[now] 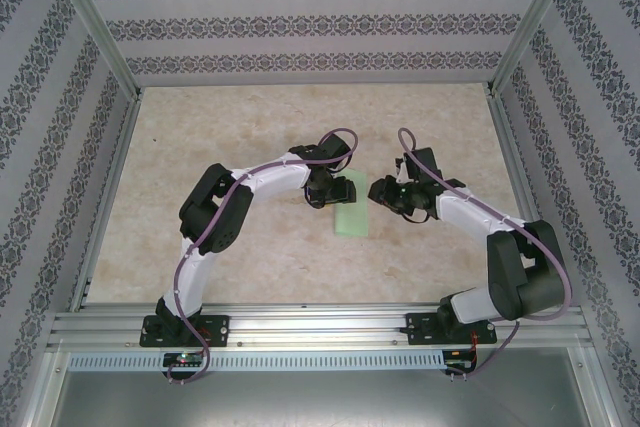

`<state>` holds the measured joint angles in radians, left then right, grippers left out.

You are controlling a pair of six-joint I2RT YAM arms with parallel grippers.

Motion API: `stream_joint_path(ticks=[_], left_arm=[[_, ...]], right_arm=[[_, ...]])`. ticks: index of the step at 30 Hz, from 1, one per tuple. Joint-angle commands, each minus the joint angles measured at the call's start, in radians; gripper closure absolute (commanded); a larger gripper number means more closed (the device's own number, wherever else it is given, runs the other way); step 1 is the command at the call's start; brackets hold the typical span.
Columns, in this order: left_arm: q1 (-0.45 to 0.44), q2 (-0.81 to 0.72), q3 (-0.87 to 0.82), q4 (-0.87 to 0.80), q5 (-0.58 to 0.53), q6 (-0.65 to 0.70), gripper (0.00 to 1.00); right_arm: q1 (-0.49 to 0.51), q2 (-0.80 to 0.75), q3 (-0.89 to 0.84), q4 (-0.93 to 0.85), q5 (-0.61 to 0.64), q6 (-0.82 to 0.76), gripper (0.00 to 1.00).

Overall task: Fold a paper plane with a square sheet of paper (fold left side to right side)
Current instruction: First fold in half a square sheet of paper at the center of the table.

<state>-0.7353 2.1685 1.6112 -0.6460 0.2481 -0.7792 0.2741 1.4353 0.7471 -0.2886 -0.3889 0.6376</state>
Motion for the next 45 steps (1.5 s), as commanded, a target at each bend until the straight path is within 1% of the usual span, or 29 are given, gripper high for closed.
stream_joint_path(ticks=[1, 18, 40, 41, 43, 45], left_arm=[[-0.035, 0.07, 0.01, 0.037, 0.031, 0.019, 0.38], [-0.036, 0.085, 0.019, 0.034, 0.038, 0.022, 0.38], [-0.041, 0.102, 0.035, 0.03, 0.043, 0.024, 0.37], [-0.041, 0.103, 0.035, 0.029, 0.044, 0.022, 0.37], [-0.042, 0.105, 0.038, 0.03, 0.047, 0.023, 0.37], [-0.042, 0.107, 0.038, 0.032, 0.047, 0.023, 0.37]], right_arm=[[0.016, 0.015, -0.005, 0.034, 0.016, 0.014, 0.66], [0.039, 0.04, -0.008, 0.056, 0.027, 0.033, 0.69], [0.016, -0.001, -0.018, 0.016, 0.039, 0.013, 0.71], [0.017, 0.002, -0.02, 0.022, 0.034, 0.016, 0.71], [0.017, 0.008, -0.023, 0.032, 0.028, 0.019, 0.76], [0.017, 0.015, -0.026, 0.037, 0.025, 0.019, 0.78]])
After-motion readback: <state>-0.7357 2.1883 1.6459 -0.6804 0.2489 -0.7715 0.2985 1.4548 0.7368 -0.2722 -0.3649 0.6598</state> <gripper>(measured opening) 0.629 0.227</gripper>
